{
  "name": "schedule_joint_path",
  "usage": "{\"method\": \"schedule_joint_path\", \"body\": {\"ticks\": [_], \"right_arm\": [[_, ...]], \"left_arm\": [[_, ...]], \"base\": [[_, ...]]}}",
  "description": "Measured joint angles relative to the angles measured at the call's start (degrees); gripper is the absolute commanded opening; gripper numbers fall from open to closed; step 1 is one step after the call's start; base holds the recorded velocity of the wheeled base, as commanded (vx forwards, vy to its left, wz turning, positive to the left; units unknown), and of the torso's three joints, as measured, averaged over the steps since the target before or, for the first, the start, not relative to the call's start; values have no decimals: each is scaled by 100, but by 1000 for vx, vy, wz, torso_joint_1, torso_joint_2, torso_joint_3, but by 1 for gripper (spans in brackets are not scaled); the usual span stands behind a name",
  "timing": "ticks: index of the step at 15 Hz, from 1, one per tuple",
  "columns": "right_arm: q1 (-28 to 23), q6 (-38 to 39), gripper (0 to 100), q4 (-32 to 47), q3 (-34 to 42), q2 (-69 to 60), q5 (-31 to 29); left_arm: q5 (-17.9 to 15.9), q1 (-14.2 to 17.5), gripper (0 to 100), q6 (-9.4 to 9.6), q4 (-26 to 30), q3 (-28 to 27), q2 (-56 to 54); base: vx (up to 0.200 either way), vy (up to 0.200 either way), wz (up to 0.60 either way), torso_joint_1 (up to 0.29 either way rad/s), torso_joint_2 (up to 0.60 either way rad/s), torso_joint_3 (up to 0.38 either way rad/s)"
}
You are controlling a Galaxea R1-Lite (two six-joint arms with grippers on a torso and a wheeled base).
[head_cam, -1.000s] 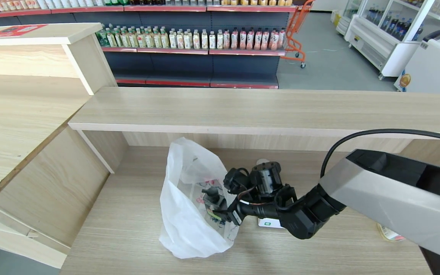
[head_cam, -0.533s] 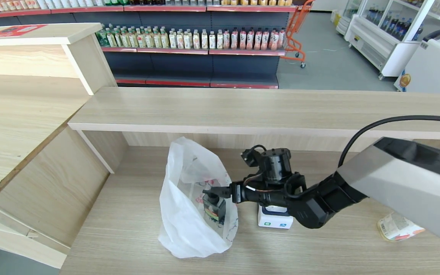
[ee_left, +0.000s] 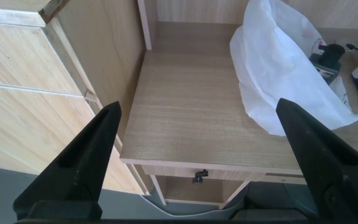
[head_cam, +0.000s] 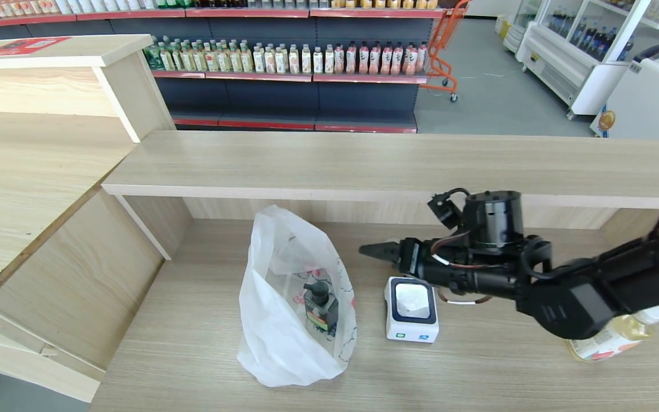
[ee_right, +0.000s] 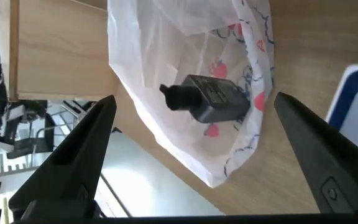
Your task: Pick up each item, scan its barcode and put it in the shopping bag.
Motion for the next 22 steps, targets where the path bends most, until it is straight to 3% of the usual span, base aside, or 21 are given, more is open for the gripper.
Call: {"method": "schedule_joint_path", "body": {"ticks": [2,6,8,10,12,19,22], "right_arm": [[-350,-739,100,635,496,-848,59],[-1635,-3181,100,2165,1150,-2767,74],[-2024,-3586,100,2820,1342,-3600,45],[-2227,-3650,100,3426,1486,-4248,-185],[-2282,-3148,100,3593,1631,-4612,-407],[-2522,-2822,100,3699,1742,-4962,-684],[-2531,-2828,100,3707,1766,-4964,-689]], "left_arm": [[2,0,100,0,0,0,0],[2,0,100,2,0,0,0],[2,0,100,2,0,0,0],[2,5,100,2,0,0,0],[2,0,100,2,0,0,0],[2,0,100,10,0,0,0],[2,0,100,11,0,0,0]], "base": [[0,0,0,0,0,0],[0,0,0,0,0,0],[0,0,0,0,0,0],[0,0,0,0,0,0],[0,0,0,0,0,0],[-171,0,0,3,-1,3],[0,0,0,0,0,0]]}}
